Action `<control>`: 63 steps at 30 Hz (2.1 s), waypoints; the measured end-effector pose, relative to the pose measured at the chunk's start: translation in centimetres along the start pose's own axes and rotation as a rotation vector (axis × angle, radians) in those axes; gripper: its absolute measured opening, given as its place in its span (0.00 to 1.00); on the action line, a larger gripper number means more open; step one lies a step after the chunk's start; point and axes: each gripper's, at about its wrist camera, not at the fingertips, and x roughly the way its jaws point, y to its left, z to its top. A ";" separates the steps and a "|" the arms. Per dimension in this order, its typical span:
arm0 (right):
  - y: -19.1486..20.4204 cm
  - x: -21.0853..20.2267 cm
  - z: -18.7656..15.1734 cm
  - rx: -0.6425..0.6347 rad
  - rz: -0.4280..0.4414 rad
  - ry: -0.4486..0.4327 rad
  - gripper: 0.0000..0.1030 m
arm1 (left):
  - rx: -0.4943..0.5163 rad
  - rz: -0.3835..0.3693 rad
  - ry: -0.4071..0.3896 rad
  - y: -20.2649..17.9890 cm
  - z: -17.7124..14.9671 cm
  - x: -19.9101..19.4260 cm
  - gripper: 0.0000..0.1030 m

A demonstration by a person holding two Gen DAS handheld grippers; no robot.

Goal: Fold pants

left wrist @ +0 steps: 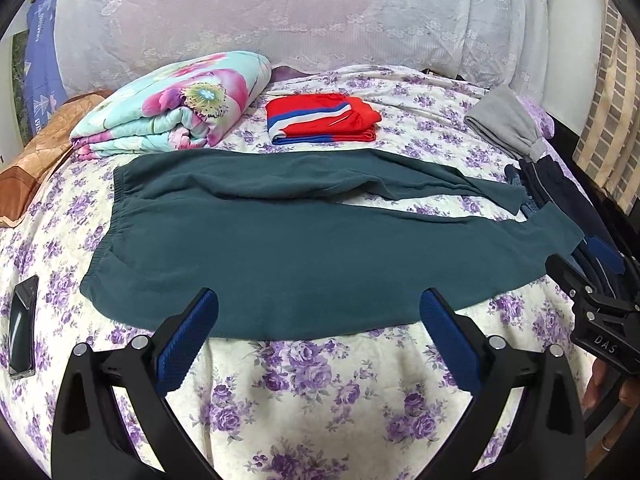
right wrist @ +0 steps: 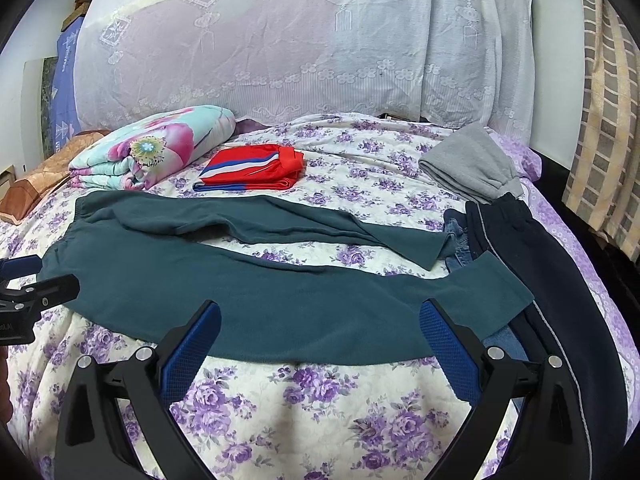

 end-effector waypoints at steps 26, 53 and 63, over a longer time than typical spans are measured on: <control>0.1 2.2 -0.1 0.012 0.012 0.044 0.97 | -0.019 0.005 0.046 0.9 0.4 2.4 0.96; -6.1 8.0 1.9 0.053 -0.146 0.078 0.97 | 0.008 0.045 0.066 1.0 2.9 7.4 0.96; -13.1 21.5 3.4 0.097 -0.095 0.366 0.65 | -0.041 0.053 0.083 2.7 1.8 12.4 0.96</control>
